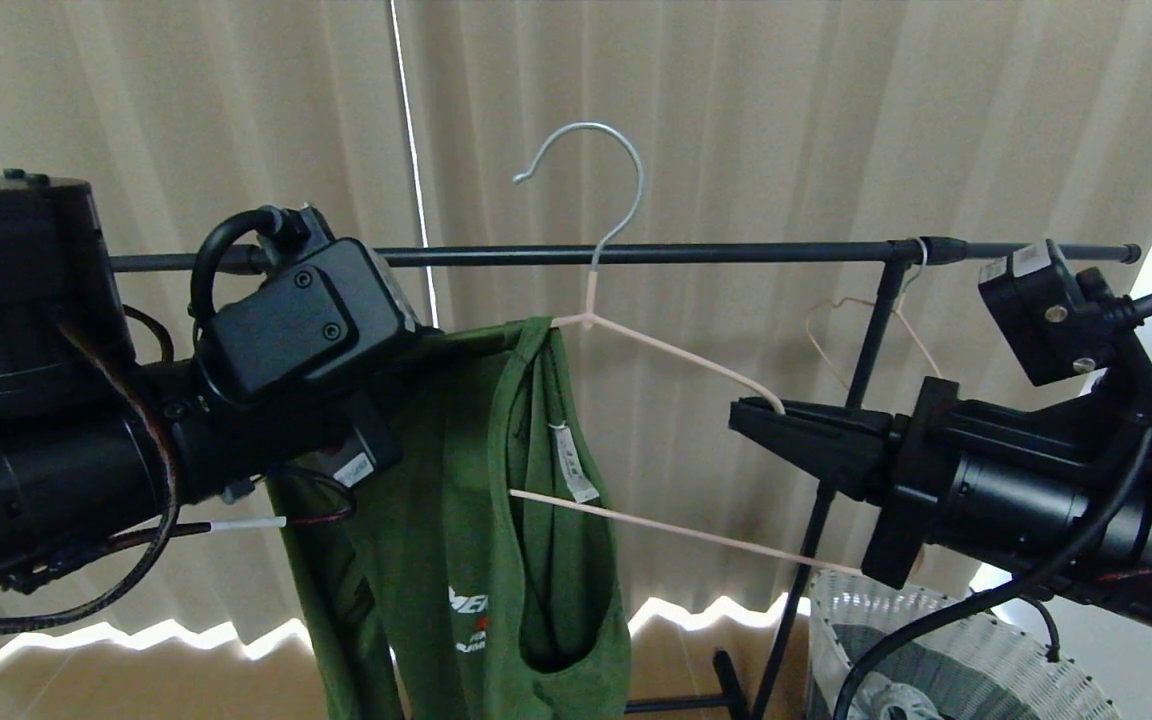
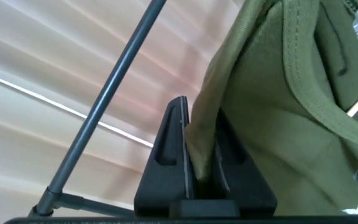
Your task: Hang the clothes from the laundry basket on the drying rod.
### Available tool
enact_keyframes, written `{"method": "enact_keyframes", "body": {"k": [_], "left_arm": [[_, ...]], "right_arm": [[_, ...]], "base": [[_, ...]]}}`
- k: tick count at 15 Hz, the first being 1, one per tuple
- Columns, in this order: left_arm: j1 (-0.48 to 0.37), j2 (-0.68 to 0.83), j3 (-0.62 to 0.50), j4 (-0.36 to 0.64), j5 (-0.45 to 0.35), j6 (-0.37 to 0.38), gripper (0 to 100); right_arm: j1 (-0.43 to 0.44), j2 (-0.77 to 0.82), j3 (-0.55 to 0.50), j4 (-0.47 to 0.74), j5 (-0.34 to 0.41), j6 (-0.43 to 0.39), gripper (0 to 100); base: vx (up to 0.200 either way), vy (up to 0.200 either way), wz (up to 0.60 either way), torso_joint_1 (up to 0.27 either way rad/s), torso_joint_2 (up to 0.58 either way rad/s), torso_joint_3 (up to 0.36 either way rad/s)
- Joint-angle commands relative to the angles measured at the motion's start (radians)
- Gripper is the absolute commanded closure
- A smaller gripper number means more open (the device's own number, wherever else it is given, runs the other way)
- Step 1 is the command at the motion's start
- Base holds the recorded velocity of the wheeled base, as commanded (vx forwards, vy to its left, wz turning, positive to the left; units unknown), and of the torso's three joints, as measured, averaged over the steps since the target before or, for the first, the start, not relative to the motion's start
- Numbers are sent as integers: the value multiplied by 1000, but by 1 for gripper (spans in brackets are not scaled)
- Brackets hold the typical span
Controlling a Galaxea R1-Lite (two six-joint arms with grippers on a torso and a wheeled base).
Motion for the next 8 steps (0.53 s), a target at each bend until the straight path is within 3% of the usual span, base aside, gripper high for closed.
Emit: {"method": "enact_keyframes", "body": {"k": [1,2,6,8], "left_arm": [[1,-3,1,0,9,0,100],[1,-3,1,0,9,0,100],[0,-2,1,0,257,-15,100],[-8,1,0,0,353,-61,100]], "right_arm": [[1,2,10,-1,-1,0,0],[1,2,10,-1,-1,0,0],[-21,-14,62,-7,-33,-89,0],[-19,-17,88,-7,-42,-101,0]], "base": [[0,0,0,0,0,0],[0,0,0,0,0,0],[0,0,0,0,0,0],[0,0,0,0,0,0]]}}
